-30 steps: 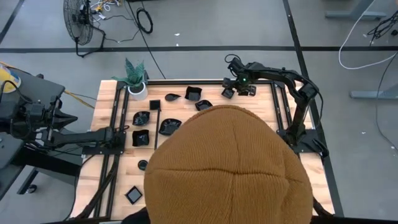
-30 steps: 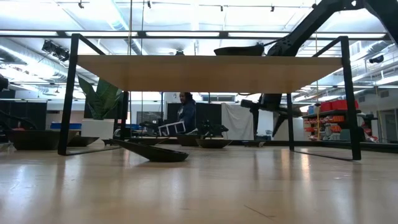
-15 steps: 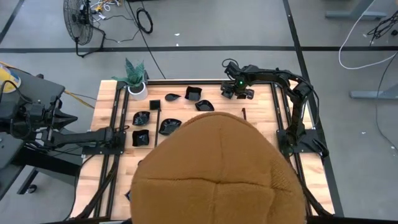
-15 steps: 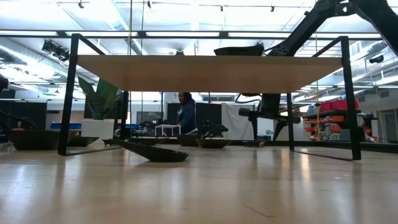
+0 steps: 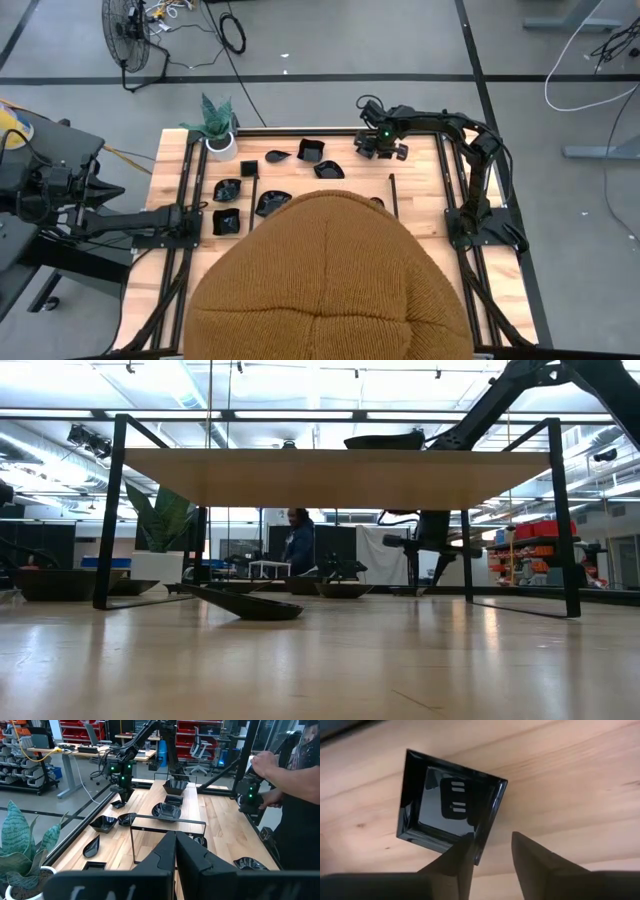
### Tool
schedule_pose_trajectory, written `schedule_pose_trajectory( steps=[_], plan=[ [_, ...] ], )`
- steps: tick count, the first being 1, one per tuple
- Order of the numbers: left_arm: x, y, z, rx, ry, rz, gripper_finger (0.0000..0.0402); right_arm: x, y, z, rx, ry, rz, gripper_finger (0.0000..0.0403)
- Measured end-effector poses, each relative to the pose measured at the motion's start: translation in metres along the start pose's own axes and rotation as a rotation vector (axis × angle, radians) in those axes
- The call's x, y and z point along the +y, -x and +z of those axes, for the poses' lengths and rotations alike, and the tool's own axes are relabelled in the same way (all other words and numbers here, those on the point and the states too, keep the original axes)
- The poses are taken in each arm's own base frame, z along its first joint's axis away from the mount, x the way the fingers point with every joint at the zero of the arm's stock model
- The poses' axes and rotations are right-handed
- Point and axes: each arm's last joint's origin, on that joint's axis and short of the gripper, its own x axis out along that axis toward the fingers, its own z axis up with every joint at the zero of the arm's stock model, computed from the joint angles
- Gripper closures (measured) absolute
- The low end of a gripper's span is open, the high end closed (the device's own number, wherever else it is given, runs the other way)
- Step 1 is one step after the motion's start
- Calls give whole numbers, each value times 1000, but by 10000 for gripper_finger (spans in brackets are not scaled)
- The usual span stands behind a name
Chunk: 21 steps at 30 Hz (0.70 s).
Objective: Pick & Place Mini shaped plates
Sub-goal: Stack the square plate on top of the square plate on the shelf
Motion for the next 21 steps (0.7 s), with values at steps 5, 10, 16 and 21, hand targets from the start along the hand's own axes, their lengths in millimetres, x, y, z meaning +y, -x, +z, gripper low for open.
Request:
schedule_pose_trajectory(
  steps=[5, 10, 16, 21],
  plan=[
    [0, 0, 0, 0, 0, 0, 383, 1, 0, -1, -22, -11, -6, 290],
    [0, 0, 0, 0, 0, 0, 383, 1, 0, 0, -31, -14, -11, 311],
    [0, 0, 0, 0, 0, 0, 383, 1, 0, -1, -30, -15, -11, 345],
    [0, 0, 0, 0, 0, 0, 383, 1, 0, -1, -30, -16, -11, 371]
  ],
)
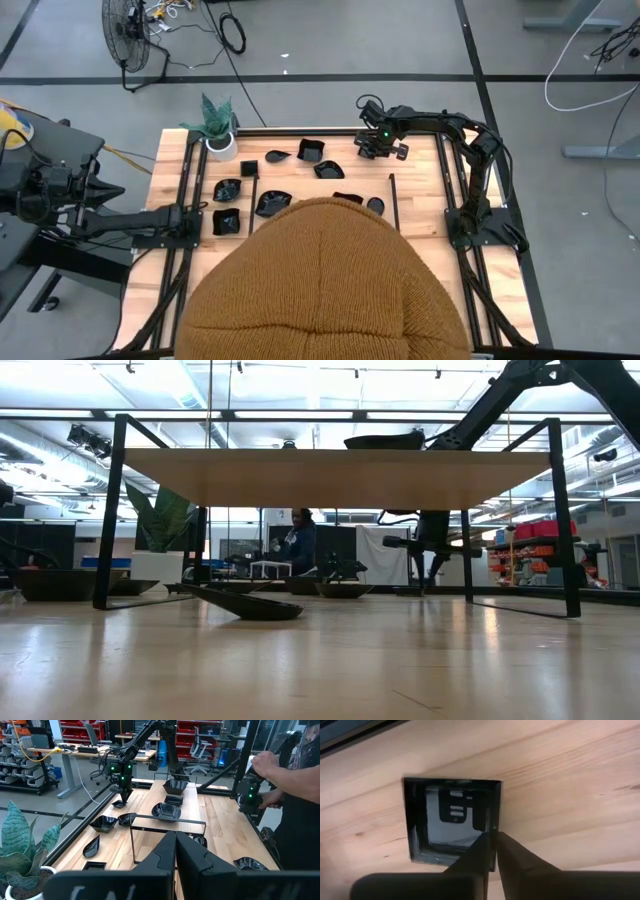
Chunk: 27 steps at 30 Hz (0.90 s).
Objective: Pick & Place Mini shaped plates
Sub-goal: Stack the square plate on top of the square plate on the shelf
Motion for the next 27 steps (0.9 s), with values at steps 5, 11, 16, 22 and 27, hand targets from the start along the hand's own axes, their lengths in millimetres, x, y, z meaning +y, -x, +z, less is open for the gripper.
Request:
schedule_pose_trajectory(
  steps=[5, 11, 16, 22, 27],
  plan=[
    [0, 0, 0, 0, 0, 0, 383, 0, 0, 0, 0, 0, 1, 388],
    [0, 0, 0, 0, 0, 0, 383, 0, 0, 0, 0, 8, 1, 392],
    [0, 0, 0, 0, 0, 0, 383, 0, 1, 0, -2, 24, 3, 393],
    [0, 0, 0, 0, 0, 0, 383, 1, 7, -1, -11, 30, 20, 394],
    [0, 0, 0, 0, 0, 0, 383, 1, 13, 0, -24, 45, 35, 394]
  ],
)
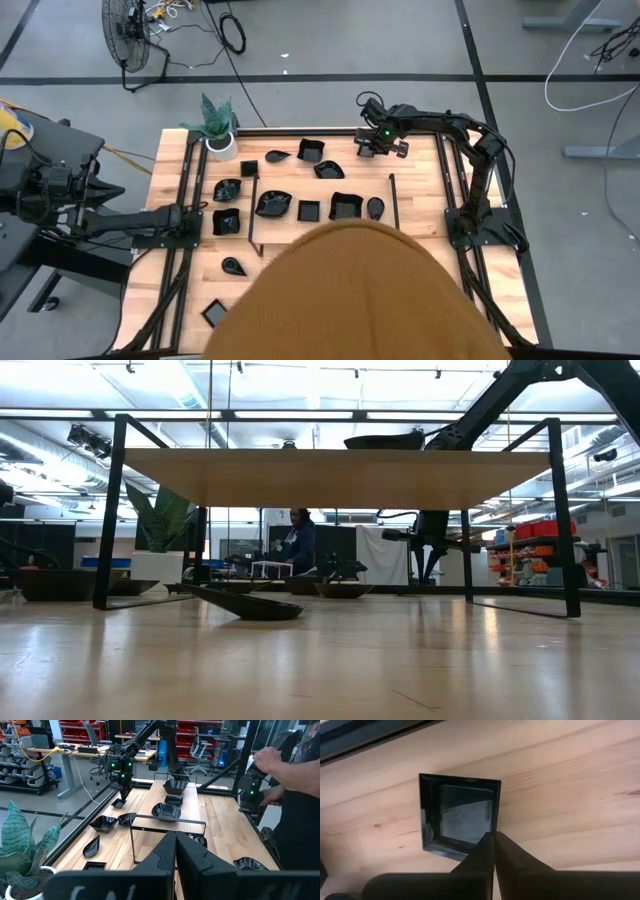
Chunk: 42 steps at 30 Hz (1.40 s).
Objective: Pick & Place Mini shaped plates
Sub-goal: Stack the square plate on top of the square plate on the shelf
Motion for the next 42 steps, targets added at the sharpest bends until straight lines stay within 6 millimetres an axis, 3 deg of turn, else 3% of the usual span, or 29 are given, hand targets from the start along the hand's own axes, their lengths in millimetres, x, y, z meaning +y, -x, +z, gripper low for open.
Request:
schedule_pose_trajectory(
  steps=[8, 22, 31, 42],
  plan=[
    [0, 0, 0, 0, 0, 0, 383, 0, 22, 0, -55, 29, 42, 401],
    [0, 0, 0, 0, 0, 0, 383, 2, 92, -13, -194, 158, 228, 403],
    [0, 0, 0, 0, 0, 1, 383, 4, 135, -39, -251, 266, 365, 403],
    [0, 0, 0, 0, 0, 0, 383, 36, 148, -92, -247, 456, 576, 403]
  ],
)
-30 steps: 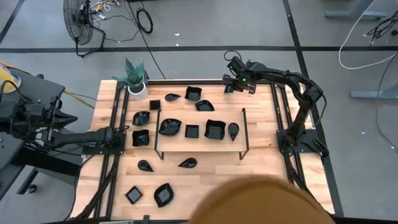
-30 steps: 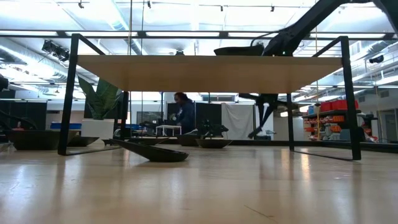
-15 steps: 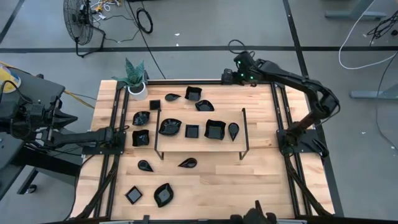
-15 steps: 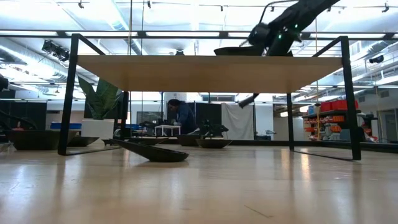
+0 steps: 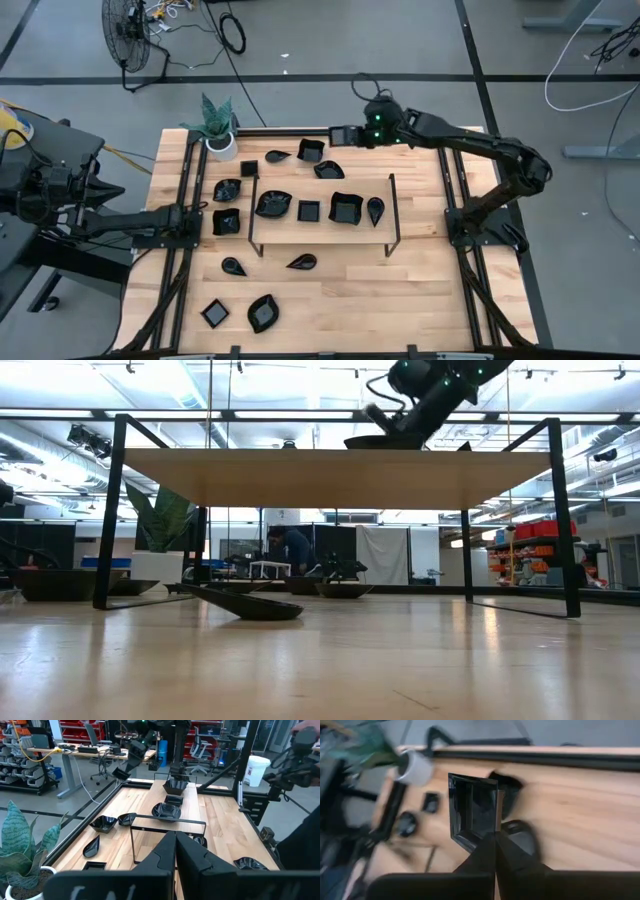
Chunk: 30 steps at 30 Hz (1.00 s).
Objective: Pick & Place Mini shaped plates
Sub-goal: Stack the square plate on top of the square plate on the shelf
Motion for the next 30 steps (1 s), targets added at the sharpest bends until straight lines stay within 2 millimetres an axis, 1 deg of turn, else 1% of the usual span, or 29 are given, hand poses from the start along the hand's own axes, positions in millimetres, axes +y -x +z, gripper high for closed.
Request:
schedule_pose_trajectory(
  steps=[6, 10, 13, 18, 26, 30],
  plan=[
    [0, 0, 0, 0, 0, 0, 383, 19, 10, -1, 30, 67, 71, 403],
    [0, 0, 0, 0, 0, 0, 383, 34, 18, 2, 71, 155, 155, 403],
    [0, 0, 0, 0, 0, 0, 383, 43, 25, 4, 134, 252, 206, 403],
    [0, 0, 0, 0, 0, 0, 383, 61, 40, 14, 214, 424, 300, 403],
    [0, 0, 0, 0, 0, 0, 383, 89, 53, 23, 303, 713, 450, 403],
    [0, 0, 0, -1, 0, 0, 383, 104, 56, 23, 338, 829, 570, 403]
  ],
)
